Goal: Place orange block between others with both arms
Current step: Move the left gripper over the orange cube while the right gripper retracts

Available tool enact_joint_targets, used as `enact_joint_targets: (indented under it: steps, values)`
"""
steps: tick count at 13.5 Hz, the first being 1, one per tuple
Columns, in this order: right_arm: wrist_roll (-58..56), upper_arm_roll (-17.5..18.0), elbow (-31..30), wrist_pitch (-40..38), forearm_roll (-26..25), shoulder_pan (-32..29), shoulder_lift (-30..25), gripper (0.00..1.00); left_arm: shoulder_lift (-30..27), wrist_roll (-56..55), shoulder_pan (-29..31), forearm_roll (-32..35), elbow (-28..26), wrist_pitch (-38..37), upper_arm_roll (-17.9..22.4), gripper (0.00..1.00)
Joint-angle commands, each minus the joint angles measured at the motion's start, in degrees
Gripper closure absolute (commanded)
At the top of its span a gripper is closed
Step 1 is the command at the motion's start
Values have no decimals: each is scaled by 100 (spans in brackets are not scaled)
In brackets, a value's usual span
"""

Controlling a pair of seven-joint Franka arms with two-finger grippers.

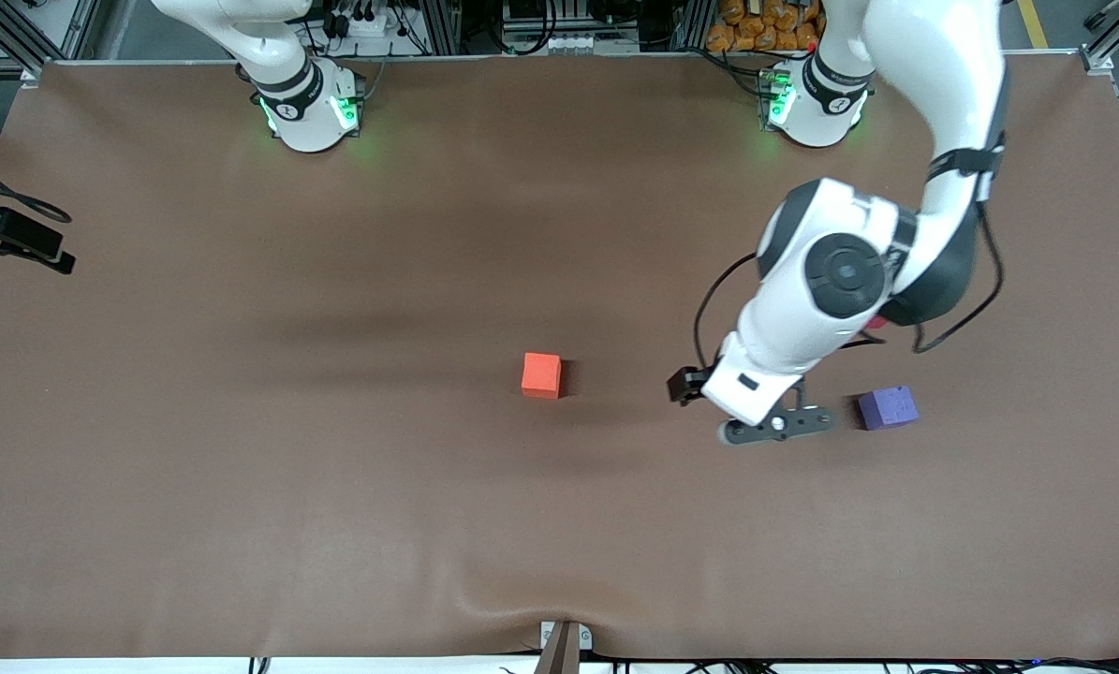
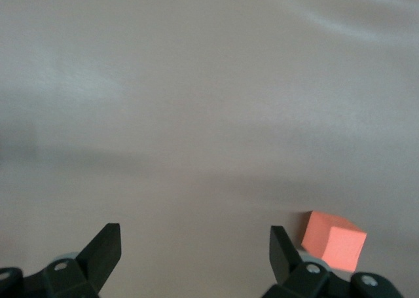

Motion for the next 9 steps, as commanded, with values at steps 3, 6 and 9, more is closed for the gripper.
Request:
enact_joint_targets:
  steps: [3, 6, 9]
  values:
    - [49, 50, -182, -95, -67, -60, -236, 0, 534, -931, -844, 130, 252, 509, 364, 0]
    - [346, 59, -208, -87, 21, -51, -244, 0, 772, -1196, -1582, 245, 252, 694, 776, 0]
    - [409, 94, -191, -95, 30, -7, -271, 0, 895, -1214, -1821, 227, 243, 755, 778, 0]
